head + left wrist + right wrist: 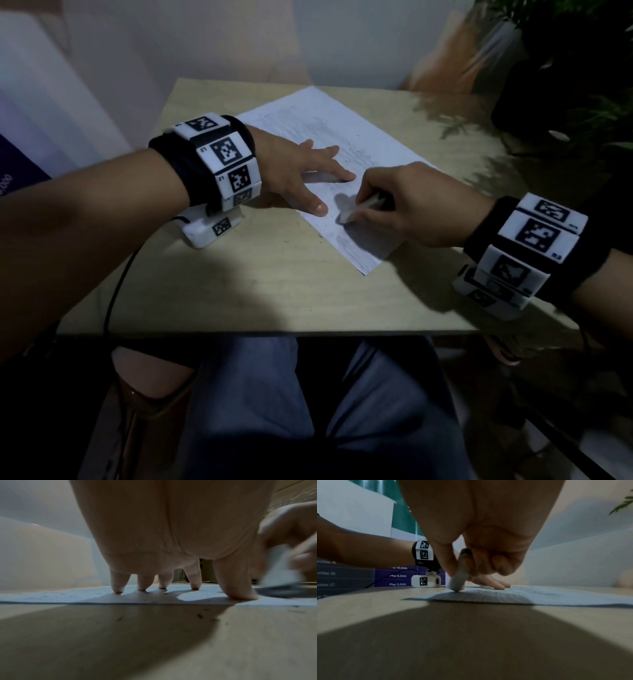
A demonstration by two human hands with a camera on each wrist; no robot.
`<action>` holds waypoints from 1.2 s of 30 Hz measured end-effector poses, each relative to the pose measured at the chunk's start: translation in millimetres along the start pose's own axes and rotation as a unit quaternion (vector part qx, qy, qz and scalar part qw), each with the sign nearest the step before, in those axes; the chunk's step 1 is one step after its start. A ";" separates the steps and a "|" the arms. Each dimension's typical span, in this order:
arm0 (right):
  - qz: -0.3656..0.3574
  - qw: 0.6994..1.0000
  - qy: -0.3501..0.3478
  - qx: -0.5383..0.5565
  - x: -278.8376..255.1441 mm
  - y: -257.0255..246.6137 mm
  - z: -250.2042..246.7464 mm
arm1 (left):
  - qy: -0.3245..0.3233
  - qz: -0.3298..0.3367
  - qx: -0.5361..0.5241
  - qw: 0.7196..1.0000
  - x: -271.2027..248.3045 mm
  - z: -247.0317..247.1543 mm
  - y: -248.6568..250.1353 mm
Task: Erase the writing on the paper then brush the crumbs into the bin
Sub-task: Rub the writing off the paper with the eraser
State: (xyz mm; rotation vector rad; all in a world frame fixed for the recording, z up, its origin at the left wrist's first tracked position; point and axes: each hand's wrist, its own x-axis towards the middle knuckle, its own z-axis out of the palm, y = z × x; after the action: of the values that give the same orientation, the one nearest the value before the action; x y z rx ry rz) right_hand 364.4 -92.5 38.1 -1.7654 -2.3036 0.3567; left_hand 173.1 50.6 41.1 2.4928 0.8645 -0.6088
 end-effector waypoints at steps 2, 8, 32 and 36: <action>-0.012 0.999 0.019 -0.028 -0.8 -3.0 3.0 | 0.001 0.001 -0.003 1.000 0.5 0.2 -1.5; -0.015 0.998 -0.038 0.052 -0.1 -8.8 -2.6 | 0.001 0.002 -0.003 1.000 0.7 -0.3 -0.7; -0.057 0.998 -0.018 0.009 -3.5 -14.6 2.0 | 0.003 0.000 -0.005 1.000 -0.8 0.6 0.2; -0.052 0.987 -0.105 0.107 -8.4 -20.8 0.2 | 0.004 -0.001 0.000 1.000 -1.7 1.2 0.8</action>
State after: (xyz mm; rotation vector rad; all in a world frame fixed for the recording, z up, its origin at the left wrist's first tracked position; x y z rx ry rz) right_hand 347.5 -105.8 44.3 -1.5639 -2.3788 0.7732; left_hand 172.1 48.7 41.2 2.4956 0.8713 -0.5994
